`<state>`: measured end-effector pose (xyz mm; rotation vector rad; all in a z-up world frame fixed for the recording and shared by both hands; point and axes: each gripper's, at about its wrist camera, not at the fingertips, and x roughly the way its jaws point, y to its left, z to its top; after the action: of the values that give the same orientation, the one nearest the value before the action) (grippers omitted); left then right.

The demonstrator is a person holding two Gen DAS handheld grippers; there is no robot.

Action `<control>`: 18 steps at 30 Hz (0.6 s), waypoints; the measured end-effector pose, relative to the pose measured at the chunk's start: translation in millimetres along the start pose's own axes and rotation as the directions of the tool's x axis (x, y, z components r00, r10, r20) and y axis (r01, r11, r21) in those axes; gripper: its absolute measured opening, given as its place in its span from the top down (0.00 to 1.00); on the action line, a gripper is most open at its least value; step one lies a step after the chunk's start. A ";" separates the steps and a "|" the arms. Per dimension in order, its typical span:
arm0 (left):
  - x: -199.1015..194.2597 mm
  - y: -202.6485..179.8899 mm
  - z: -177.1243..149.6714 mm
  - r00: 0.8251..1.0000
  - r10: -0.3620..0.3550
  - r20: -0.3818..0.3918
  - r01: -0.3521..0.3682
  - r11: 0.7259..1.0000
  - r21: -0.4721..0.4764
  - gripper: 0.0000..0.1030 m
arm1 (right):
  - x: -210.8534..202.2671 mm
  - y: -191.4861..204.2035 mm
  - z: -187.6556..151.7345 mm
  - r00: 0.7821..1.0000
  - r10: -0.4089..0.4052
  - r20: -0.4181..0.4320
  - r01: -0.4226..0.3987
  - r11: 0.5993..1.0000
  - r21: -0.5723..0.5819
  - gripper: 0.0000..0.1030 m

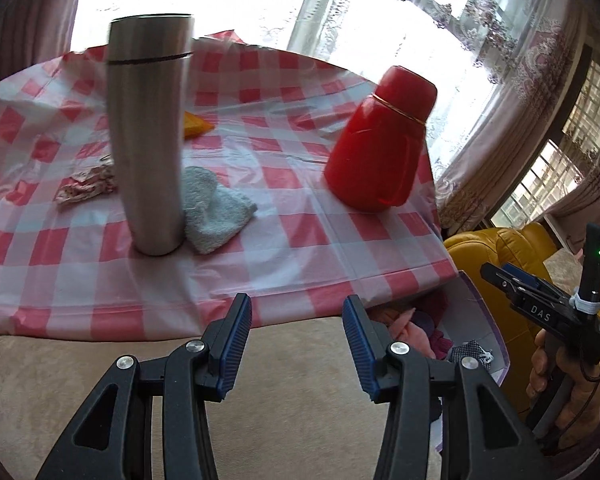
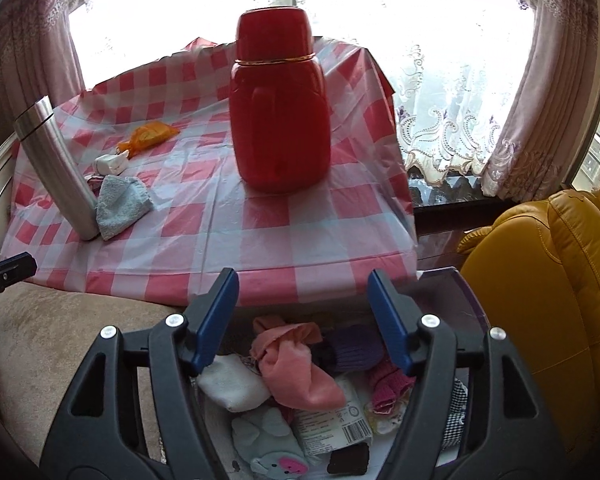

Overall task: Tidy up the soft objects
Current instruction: 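Move both tools back over the table toward the light blue towel and floral cloth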

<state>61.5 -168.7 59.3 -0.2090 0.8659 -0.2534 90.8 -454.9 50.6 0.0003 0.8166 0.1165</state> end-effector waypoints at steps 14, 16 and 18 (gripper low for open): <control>-20.0 111.5 0.1 0.994 0.113 -0.001 -0.111 0.973 -0.202 0.47 | 36.1 89.4 4.5 0.989 0.125 -0.080 -0.136 0.979 -0.149 0.26; -17.2 119.7 1.6 0.993 0.117 -0.011 -0.116 0.969 -0.218 0.46 | 42.4 100.8 4.8 0.986 0.139 -0.096 -0.153 0.974 -0.168 0.25; -13.5 126.8 2.4 0.993 0.114 -0.027 -0.117 0.966 -0.231 0.43 | 48.5 111.7 5.0 0.983 0.149 -0.110 -0.167 0.968 -0.188 0.25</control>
<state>72.1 -44.0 34.8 -0.3739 0.9181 -0.0435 115.8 -338.7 23.9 -0.1272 0.8973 0.3501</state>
